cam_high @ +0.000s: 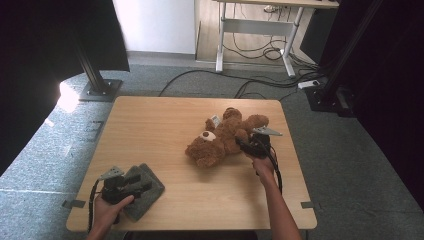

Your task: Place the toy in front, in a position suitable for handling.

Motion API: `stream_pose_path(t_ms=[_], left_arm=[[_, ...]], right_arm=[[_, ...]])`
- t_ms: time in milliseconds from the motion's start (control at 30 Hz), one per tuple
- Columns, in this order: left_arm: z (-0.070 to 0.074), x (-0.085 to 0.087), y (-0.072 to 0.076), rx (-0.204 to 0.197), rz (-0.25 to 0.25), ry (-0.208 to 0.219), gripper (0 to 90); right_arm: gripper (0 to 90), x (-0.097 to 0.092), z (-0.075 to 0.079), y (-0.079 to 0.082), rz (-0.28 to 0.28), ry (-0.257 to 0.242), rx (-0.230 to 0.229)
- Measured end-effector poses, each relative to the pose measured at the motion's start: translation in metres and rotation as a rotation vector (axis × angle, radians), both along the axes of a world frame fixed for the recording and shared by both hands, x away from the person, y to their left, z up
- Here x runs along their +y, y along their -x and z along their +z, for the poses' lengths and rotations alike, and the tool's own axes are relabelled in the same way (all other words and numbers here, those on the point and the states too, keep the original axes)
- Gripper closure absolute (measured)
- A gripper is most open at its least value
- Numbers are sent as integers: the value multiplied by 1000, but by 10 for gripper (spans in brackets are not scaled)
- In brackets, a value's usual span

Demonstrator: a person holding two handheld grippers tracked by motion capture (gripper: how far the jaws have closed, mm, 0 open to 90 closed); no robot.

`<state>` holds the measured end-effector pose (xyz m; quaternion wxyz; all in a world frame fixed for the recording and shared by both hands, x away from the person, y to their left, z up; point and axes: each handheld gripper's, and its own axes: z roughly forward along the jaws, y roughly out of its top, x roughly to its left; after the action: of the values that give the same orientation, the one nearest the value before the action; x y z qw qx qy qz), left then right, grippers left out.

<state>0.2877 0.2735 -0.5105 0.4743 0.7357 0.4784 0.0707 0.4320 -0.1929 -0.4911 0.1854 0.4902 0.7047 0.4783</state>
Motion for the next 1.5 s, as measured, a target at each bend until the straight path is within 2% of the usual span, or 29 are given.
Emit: stream_pose_path(t_ms=[100,167,267,367,467,633,667,833,900,1133,1367,1500], left_arm=[[0,-1,0,1,-2,1,311],[1,-1,1,-1,-2,2,311],[1,-1,1,-2,-1,3,312],[1,-2,1,-2,-5,2,312],[1,-4,1,-2,-8,1,311],[1,-2,1,-2,-4,3,311],[1,-1,1,-1,-1,5,311],[1,-1,0,-2,-2,6,311],[1,-1,0,-1,-2,5,312],[1,0,0,-1,0,4,312],[1,0,0,-2,1,4,312],[0,1,0,1,3,1,312]], right_arm=[[669,4,-3,7,7,18,12],[681,12,-12,21,-1,28,30],[683,17,-16,30,-2,31,26],[681,27,-21,44,17,4,33],[677,46,-24,55,53,24,18],[673,60,-26,57,80,0,15],[670,66,-27,56,71,-25,26],[665,80,-27,60,48,-31,26],[661,86,-29,63,70,-62,39],[646,101,-31,69,113,-83,38],[604,103,-31,71,131,-81,25],[514,98,-29,70,136,-103,21]])
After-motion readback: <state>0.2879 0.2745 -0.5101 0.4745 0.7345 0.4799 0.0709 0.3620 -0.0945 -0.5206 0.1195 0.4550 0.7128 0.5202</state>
